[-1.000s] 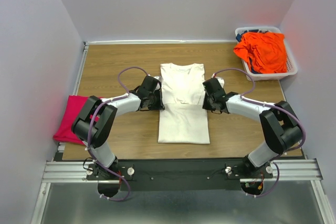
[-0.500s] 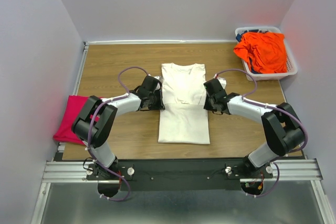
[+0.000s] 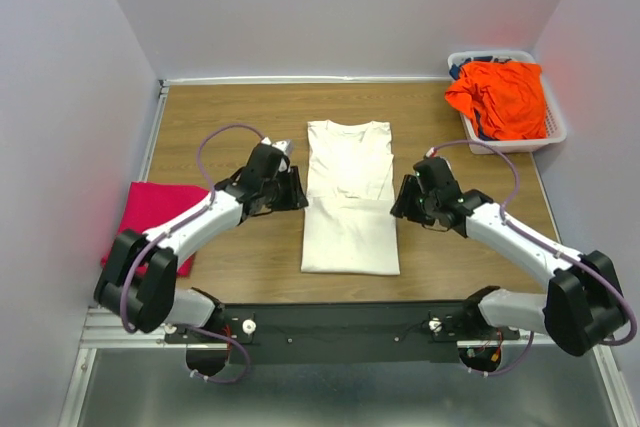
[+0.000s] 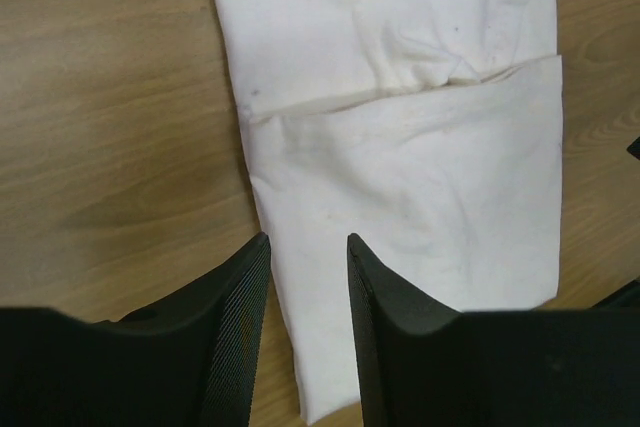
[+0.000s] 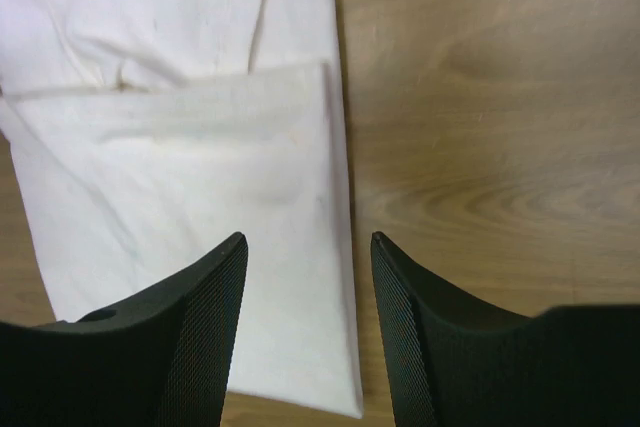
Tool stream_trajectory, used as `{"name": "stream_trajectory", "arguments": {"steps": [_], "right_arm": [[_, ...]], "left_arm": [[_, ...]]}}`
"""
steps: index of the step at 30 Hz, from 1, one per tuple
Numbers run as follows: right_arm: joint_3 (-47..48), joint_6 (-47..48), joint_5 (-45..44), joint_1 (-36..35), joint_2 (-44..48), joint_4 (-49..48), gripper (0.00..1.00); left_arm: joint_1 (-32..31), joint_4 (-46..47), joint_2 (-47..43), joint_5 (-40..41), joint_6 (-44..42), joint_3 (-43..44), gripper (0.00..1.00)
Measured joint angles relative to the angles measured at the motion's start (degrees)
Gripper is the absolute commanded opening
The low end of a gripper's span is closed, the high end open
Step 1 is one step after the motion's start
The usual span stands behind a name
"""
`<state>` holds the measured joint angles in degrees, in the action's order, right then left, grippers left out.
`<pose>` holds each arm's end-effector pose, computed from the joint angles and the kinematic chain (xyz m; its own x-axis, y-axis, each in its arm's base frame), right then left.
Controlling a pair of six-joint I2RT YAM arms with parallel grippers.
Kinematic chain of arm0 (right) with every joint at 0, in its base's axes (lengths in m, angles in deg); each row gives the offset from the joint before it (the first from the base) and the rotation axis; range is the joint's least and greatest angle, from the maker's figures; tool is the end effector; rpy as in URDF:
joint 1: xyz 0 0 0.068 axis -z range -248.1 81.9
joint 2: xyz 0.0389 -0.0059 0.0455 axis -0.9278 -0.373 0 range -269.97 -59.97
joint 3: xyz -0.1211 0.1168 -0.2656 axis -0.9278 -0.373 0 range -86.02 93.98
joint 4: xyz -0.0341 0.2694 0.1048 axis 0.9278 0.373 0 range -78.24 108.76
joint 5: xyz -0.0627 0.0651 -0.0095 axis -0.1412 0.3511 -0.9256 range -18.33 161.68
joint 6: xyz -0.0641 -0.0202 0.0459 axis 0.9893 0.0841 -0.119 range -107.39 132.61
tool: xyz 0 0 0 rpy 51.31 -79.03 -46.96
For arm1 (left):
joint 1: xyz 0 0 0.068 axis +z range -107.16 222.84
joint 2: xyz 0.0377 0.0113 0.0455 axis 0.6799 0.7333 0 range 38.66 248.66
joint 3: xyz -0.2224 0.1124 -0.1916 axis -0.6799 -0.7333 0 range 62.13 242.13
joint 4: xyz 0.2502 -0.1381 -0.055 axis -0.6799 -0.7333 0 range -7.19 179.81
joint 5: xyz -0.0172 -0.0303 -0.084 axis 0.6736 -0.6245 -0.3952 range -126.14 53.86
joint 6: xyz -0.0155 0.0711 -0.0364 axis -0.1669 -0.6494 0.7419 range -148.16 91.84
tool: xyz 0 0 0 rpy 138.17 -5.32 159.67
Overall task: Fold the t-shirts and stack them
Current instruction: Fold the tshirt
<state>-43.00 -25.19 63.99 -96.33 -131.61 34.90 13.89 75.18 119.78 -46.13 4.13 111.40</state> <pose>0.2545 0.1259 0.2120 -0.7893 0.2657 -0.5536 0.1114 0.9485 0.2964 0.2898 -0.1742 0.2177 -0.8469 -0.1329 -0.5149 0.1524 0.8671 -0.4743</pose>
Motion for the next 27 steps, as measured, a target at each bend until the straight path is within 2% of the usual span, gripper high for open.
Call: {"name": "stream_trajectory", "arguments": {"steps": [7,14,19,27], "right_arm": [[-10.51,-4.39,15.26,0.00,5.84,3.72,0.58],[-20.50,-9.77,24.87,0.02,13.40,5.68,0.55],[-23.12,-12.61,27.34,0.07,16.52,5.68,0.53],[-23.28,-14.78,27.30,0.07,16.59,5.68,0.53]], "left_arm": [[-0.07,-2.86,-10.29,-3.61,4.87,-14.45,0.49],[-4.63,-4.24,-15.32,-8.44,10.95,-21.33,0.49],[-7.74,-3.21,-18.27,-9.88,15.23,-24.48,0.49],[-10.56,-0.98,-18.27,-10.43,19.47,-26.86,0.49]]}}
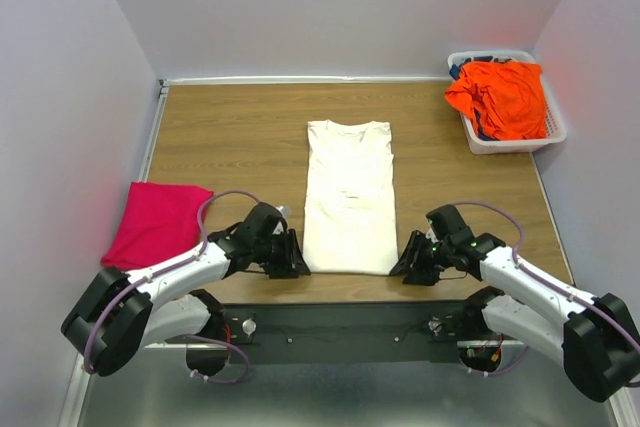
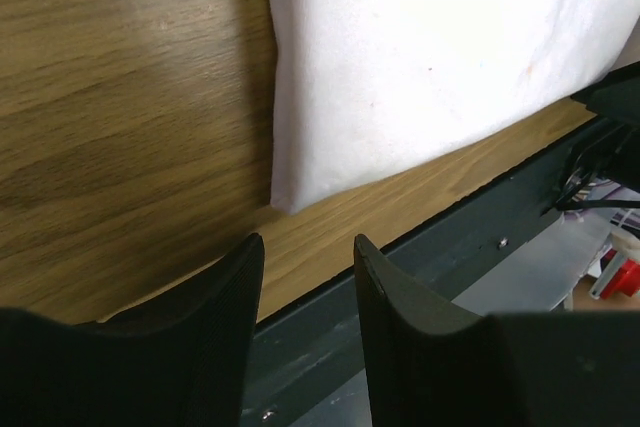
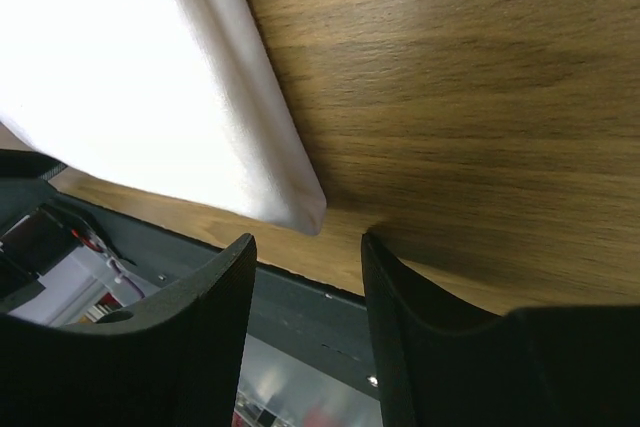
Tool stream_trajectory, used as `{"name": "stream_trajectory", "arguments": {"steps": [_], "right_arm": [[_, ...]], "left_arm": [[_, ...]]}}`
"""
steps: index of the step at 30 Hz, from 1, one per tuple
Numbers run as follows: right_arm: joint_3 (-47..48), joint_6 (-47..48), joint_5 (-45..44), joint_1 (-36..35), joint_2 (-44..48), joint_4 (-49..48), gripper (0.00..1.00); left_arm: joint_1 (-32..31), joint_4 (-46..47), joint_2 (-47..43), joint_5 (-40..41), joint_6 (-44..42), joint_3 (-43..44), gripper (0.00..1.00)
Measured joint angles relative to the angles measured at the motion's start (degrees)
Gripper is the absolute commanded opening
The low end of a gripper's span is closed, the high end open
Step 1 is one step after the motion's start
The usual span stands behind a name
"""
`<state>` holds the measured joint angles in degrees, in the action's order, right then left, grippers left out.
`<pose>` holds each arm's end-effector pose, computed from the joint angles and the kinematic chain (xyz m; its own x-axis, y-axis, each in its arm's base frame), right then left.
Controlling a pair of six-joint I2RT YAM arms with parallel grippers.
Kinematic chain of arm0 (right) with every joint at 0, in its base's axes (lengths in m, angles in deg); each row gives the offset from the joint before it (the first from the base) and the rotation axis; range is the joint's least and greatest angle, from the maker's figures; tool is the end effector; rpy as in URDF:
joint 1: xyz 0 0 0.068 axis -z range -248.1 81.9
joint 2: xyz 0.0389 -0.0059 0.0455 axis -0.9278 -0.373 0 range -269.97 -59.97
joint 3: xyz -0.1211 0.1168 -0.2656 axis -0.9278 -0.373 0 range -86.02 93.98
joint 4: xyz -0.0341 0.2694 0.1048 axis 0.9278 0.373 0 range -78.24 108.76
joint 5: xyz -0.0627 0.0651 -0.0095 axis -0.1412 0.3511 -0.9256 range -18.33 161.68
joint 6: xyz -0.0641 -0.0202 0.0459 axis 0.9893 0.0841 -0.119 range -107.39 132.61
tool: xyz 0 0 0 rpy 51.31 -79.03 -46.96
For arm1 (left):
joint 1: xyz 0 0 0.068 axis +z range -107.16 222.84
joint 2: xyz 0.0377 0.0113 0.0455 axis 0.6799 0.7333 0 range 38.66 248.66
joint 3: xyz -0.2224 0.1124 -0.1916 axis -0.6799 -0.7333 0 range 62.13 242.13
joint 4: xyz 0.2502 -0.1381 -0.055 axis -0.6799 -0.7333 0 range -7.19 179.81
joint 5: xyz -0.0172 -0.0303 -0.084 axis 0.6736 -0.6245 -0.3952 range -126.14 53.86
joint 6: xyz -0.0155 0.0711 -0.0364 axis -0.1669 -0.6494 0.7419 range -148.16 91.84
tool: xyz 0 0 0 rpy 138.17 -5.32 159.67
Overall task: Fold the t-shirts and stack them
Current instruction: Fold the tshirt
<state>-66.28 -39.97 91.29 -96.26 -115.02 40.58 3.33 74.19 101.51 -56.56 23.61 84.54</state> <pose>0.1350 0.0991 0.1279 -0.9376 0.3467 -0.0254 0.2813 0.7999 0.5301 0.1445 -0.1510 0.1366 -0.9825 -0.1441 -0.1181 -0.0409 0.7853 -0.6178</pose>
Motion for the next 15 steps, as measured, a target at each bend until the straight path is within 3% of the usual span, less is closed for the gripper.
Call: {"name": "stream_trajectory", "arguments": {"steps": [15], "right_arm": [[-0.83,-3.50,-2.97,0.00,0.61,-3.02,0.50]], "left_arm": [[0.07,4.26,1.27,1.25,1.46,-0.42,0.47]]}}
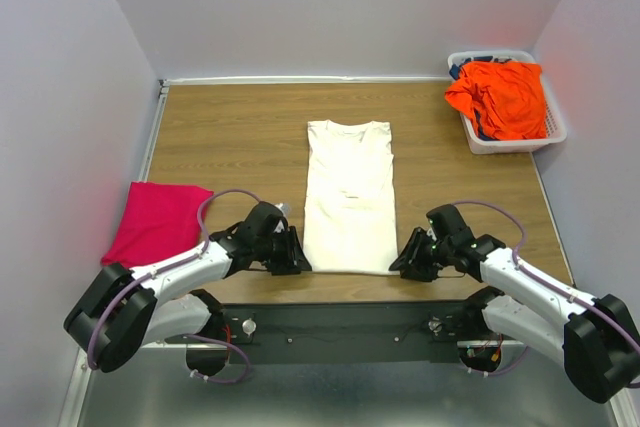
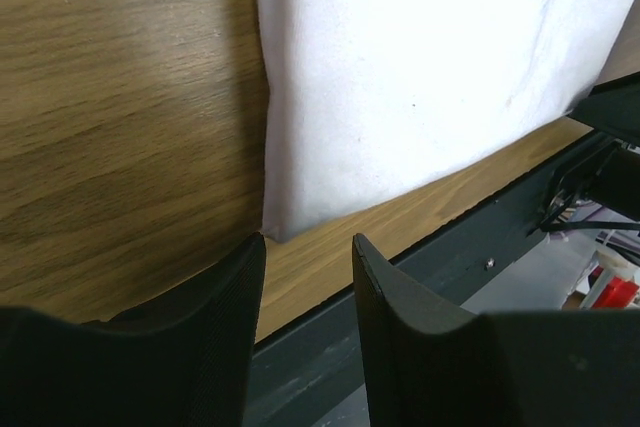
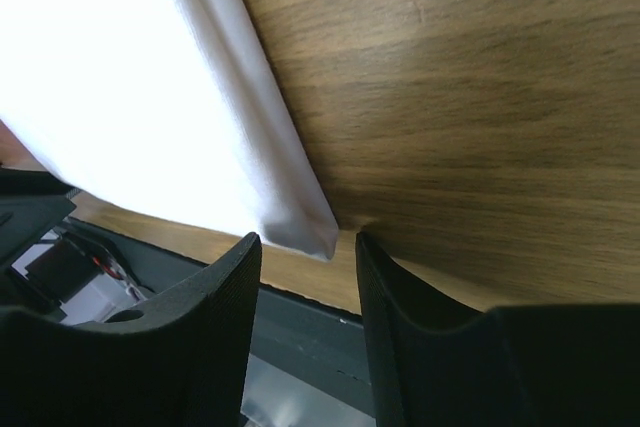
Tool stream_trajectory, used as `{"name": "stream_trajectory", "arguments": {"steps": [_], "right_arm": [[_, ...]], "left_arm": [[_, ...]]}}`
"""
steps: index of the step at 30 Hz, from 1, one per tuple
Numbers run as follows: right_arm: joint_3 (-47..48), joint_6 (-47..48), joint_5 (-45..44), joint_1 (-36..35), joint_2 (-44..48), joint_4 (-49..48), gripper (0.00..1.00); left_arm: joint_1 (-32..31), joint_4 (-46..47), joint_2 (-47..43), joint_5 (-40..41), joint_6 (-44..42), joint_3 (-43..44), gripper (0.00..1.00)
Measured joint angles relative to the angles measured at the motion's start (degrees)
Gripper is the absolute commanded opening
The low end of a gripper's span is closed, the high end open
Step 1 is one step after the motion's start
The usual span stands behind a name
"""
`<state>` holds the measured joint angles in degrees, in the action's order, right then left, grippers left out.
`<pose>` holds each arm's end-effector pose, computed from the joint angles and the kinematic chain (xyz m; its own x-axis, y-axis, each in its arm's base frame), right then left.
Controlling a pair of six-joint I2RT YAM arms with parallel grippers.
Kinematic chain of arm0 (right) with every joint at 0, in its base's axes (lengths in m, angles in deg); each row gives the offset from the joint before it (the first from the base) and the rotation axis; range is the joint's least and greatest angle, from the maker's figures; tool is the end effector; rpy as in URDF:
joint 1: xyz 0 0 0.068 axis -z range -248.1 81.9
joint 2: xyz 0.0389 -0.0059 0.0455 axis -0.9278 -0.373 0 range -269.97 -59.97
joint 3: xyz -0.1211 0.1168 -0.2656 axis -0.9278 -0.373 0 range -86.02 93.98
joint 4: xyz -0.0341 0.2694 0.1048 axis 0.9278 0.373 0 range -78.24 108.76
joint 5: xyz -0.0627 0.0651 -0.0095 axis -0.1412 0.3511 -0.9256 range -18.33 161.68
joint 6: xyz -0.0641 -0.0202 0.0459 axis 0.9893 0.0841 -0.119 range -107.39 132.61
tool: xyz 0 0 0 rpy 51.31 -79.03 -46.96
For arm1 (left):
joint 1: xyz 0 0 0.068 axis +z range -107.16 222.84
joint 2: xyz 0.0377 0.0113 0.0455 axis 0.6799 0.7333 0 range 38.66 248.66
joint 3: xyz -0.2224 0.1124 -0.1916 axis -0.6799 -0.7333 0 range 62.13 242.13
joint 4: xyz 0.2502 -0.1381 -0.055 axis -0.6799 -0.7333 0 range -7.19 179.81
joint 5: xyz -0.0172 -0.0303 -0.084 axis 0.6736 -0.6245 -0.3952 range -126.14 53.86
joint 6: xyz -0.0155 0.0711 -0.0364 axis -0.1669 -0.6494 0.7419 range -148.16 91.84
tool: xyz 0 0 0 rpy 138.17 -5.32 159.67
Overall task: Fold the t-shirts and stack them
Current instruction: Fold the tshirt
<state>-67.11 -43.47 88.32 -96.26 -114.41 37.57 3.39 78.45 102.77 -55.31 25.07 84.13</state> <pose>0.1397 0.0977 0.1271 -0.9074 0.4161 -0.0592 0.3220 0.7788 0.5383 0.1514 -0.1545 0.1357 -0.9731 -0.1792 -0.1449 -0.0475 0.7711 -0.6349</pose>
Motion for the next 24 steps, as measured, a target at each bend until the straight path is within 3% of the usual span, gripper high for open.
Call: {"name": "stream_trajectory", "arguments": {"steps": [19,23,24], "right_arm": [[-0.26,-0.24,-1.90,0.00,-1.55,-4.42,0.44],[-0.46,-0.07,-1.90,0.00,-1.77,-5.07,0.36],[-0.57,0.04,-1.95,0.00,-1.77,-5.18,0.31]], "left_arm": [[0.11,1.44,2.38,2.10,0.11,0.31,0.42],[0.11,1.55,2.73,2.23,0.02,0.37,0.37],[0.11,1.57,2.78,2.27,0.00,0.37,0.32]]}}
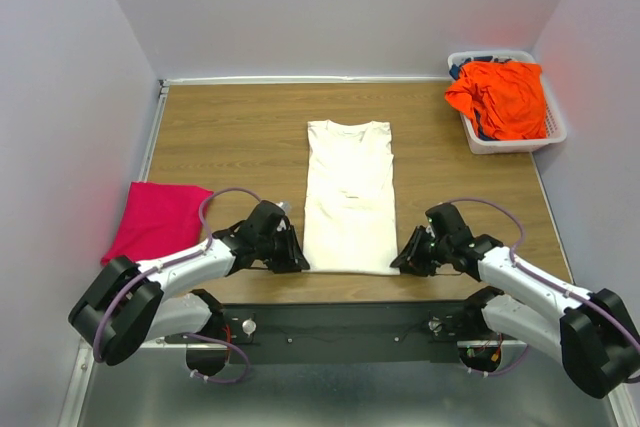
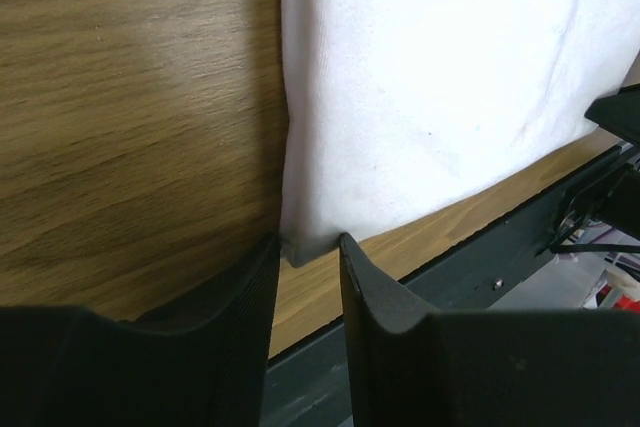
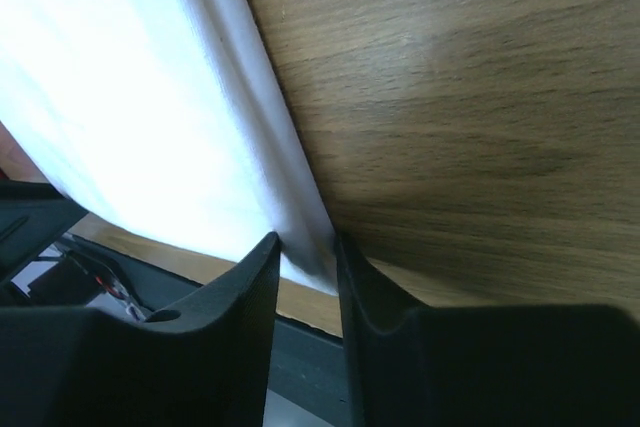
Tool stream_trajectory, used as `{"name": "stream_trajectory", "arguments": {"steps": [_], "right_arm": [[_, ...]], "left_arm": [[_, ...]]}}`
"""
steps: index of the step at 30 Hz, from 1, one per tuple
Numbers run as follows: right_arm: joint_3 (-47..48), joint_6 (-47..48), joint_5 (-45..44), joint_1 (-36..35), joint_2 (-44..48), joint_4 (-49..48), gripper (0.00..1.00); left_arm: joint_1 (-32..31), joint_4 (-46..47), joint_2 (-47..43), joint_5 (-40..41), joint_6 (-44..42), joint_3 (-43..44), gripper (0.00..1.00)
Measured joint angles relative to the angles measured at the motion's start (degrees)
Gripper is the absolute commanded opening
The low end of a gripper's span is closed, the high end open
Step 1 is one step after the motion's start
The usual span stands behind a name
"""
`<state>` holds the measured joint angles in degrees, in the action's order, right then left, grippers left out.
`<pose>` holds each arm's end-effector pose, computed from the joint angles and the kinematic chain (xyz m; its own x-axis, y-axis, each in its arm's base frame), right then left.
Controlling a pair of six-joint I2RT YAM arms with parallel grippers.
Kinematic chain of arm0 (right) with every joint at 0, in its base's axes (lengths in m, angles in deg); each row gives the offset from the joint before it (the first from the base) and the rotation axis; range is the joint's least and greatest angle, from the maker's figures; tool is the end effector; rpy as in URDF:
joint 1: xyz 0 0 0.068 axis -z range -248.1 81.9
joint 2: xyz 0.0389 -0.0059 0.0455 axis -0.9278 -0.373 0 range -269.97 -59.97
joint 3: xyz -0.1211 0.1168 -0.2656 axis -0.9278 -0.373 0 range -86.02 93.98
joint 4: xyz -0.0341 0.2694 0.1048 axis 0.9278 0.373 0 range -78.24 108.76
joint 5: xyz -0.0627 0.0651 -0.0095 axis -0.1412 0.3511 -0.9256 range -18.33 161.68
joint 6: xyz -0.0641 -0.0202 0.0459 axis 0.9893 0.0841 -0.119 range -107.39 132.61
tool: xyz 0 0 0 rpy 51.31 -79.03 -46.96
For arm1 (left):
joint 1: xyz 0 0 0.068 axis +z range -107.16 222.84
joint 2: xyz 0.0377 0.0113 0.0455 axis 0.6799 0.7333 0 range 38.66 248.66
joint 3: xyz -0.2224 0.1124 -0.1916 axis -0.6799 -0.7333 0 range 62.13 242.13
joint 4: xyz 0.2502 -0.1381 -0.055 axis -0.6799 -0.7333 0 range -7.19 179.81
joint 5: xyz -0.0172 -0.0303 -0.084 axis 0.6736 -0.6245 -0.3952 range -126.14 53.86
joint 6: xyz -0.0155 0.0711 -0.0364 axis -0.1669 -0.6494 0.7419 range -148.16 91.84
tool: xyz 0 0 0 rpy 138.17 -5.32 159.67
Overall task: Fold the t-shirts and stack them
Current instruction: Fold the tshirt
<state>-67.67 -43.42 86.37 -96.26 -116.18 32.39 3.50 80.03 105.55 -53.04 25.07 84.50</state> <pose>0.1491 0.1002 0.1250 -0.8955 0.4306 -0.1129 0.3029 0.7752 0.5544 0.1582 -0.1562 0.1298 -0.9669 -0.1986 -0.1602 -0.0615 0.7909 -0.6089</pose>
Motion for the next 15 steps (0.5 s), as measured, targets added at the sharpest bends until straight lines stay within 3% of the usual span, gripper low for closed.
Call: {"name": "stream_trajectory", "arguments": {"steps": [4,7,9,15], "right_arm": [[-0.31,0.37,-0.11,0.00,0.00,0.02,0.19],[-0.31,0.72,-0.04,0.00,0.13,0.04,0.04],[-0.31,0.79,0.02,0.00,0.61,0.09,0.01],[-0.31,1.05,1.07,0.00,7.19,1.01,0.01]], "left_arm": [[0.00,-0.13,0.37,0.63,-0.42,0.02,0.15],[0.00,-0.61,0.39,0.85,-0.94,0.39,0.06],[0.00,-1.31,0.31,0.90,-1.57,1.14,0.01],[0.00,-3.87,-1.79,0.94,-2.51,3.48,0.00]]}}
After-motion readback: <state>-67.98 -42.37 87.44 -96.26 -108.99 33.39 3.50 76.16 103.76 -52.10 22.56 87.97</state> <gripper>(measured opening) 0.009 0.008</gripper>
